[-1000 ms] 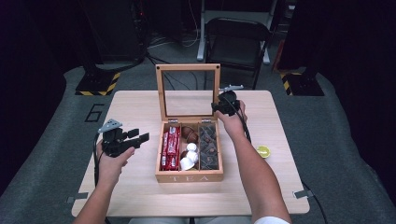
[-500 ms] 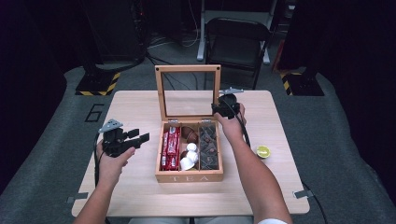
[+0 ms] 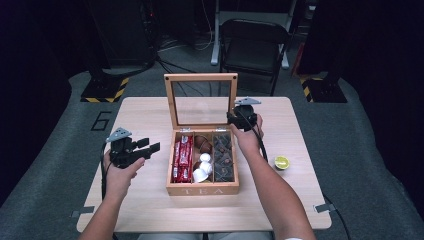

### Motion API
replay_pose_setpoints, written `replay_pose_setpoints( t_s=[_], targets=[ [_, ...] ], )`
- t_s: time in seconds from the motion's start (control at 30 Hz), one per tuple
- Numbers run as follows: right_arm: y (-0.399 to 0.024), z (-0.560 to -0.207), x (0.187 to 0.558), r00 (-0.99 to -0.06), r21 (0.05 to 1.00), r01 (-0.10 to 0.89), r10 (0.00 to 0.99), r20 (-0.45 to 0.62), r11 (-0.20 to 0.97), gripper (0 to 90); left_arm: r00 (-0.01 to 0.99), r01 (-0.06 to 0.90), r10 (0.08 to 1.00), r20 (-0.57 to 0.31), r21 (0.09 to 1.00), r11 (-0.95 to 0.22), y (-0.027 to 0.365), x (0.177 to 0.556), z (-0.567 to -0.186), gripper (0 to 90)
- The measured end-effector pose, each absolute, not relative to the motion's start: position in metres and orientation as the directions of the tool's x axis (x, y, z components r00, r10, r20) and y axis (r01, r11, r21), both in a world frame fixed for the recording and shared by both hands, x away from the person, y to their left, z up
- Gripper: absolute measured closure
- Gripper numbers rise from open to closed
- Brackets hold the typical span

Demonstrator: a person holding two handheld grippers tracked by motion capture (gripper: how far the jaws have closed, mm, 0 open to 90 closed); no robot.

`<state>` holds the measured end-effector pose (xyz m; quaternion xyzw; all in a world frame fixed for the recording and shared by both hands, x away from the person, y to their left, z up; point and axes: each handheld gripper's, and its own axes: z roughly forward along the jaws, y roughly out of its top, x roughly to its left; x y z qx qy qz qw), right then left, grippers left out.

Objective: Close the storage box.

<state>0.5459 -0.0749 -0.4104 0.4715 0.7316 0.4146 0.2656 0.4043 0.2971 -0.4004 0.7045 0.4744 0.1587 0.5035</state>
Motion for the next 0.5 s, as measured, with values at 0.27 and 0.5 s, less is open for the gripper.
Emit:
replay_pose_setpoints(
  t_s=[0.27,0.5],
  targets=[
    [-0.082,-0.410,0.536,-0.419,0.876,0.463,0.905,0.081,0.136,62.2,0.501,0.508,0.828,-0.252,0.860,-0.045,0.295,0.405,-0.400,43.2],
    [-0.088,-0.408,0.530,-0.440,0.876,0.462,0.894,0.089,0.140,67.9,0.503,0.507,0.827,-0.251,0.860,-0.047,0.294,0.406,-0.401,43.2]
  ],
)
